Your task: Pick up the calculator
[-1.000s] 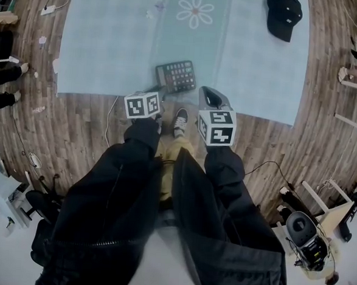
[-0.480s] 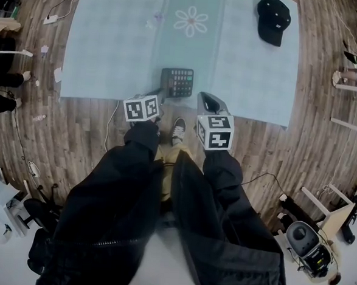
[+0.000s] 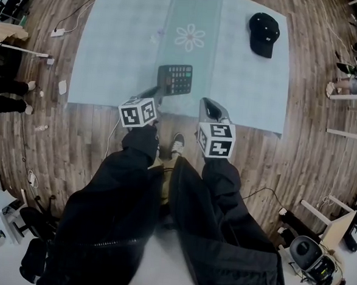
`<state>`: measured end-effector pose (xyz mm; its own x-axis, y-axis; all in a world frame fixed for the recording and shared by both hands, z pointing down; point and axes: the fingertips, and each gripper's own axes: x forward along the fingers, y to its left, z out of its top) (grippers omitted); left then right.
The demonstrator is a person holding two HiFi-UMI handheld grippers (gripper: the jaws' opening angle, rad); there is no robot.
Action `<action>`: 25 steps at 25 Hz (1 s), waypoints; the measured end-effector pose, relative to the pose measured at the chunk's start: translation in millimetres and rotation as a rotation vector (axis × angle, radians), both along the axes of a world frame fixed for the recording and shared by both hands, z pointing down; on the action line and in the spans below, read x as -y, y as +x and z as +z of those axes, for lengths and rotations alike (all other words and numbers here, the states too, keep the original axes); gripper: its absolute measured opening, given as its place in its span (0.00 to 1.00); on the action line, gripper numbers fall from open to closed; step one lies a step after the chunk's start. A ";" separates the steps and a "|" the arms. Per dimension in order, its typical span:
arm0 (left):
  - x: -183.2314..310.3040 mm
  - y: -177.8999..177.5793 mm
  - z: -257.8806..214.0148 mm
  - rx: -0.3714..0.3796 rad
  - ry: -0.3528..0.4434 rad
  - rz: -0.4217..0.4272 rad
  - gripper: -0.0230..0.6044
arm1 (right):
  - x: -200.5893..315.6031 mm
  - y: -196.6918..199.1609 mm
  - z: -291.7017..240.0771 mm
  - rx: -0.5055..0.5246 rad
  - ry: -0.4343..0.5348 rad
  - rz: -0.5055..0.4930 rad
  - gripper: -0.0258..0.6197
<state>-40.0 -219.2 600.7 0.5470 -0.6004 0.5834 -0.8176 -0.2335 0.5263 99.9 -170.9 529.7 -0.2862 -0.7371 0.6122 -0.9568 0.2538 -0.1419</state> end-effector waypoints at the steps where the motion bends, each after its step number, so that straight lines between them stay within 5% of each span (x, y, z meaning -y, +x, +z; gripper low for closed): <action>1: 5.1 0.0 -15.0 -0.006 0.034 -0.002 0.10 | 2.1 -0.3 -10.9 0.000 0.030 0.005 0.04; 12: 43.8 -18.7 -183.7 -0.070 0.383 -0.064 0.10 | 30.7 -25.7 -139.7 0.023 0.339 -0.001 0.04; 25: 49.6 -36.0 -318.8 -0.128 0.657 -0.136 0.10 | 56.8 -24.8 -266.5 0.037 0.616 0.029 0.04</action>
